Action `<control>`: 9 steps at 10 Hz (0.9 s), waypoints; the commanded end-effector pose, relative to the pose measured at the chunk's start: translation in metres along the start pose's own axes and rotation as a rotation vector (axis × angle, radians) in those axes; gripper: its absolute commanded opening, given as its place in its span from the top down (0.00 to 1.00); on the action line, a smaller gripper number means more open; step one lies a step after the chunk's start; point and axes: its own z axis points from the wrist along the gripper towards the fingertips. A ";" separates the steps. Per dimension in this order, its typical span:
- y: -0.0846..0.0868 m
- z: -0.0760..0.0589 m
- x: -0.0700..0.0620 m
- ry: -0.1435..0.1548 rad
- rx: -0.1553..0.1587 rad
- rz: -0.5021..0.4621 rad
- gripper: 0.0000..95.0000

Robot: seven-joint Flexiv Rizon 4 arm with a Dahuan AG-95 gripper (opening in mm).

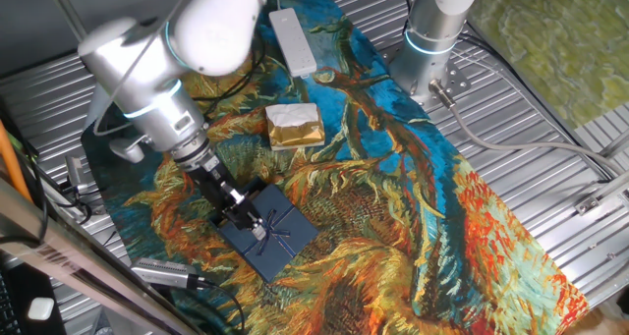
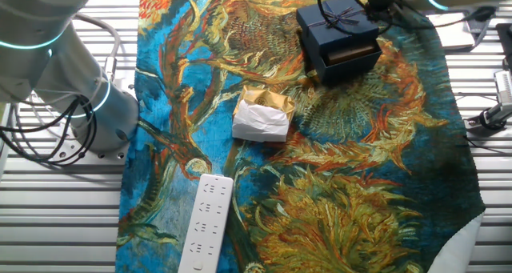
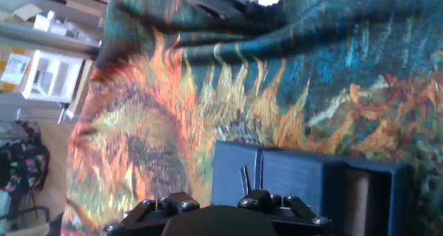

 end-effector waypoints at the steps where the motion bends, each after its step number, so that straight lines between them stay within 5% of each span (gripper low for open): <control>1: -0.006 0.003 0.000 0.054 0.117 -0.059 0.40; 6: -0.021 0.012 0.003 0.097 0.220 -0.115 0.40; 9: -0.026 0.012 0.009 0.100 0.231 -0.121 0.40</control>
